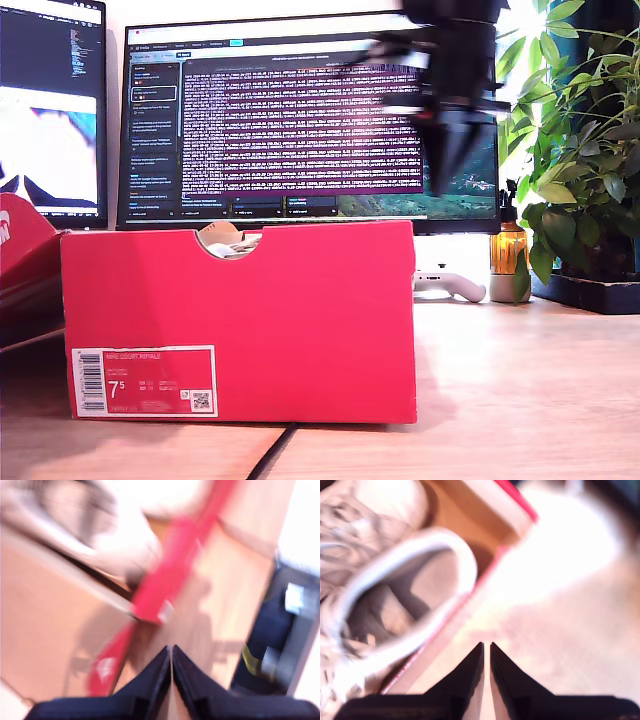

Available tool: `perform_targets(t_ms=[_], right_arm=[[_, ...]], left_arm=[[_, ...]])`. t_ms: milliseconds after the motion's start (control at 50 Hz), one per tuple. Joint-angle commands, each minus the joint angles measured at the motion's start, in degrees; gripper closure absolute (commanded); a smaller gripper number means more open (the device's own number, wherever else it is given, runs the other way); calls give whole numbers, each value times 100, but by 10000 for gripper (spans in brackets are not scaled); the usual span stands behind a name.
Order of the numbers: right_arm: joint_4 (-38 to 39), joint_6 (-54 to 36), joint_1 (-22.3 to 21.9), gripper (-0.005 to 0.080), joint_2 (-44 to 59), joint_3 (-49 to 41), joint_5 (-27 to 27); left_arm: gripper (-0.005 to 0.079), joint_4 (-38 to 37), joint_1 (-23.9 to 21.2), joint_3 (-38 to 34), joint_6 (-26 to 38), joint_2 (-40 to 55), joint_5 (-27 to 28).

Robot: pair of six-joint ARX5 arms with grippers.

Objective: Pack the white shoes by picking the first shoe and placing it inside the red shoebox, left side, then picking and rotating the second shoe and placing it in the shoebox

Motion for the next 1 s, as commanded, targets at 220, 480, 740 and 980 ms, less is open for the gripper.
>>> perform_targets(t_ms=[220,480,740,980], right_arm=[[-59,24,-723,763,-214,-37,-387],[975,72,-846,763,-944,-1196,-361],[2498,175,-1003,763,-2094,-3171,-201],[3982,197,-1069,763,-3469,-5099,181]], left_arm=[[761,1362,953,17,-656,39,654],[761,2186,2135,-160,-748,42,1611],[761,3338,2629,-822,-1132,35,1950],[761,4411,2638,-1543,-1845,-227,1209]])
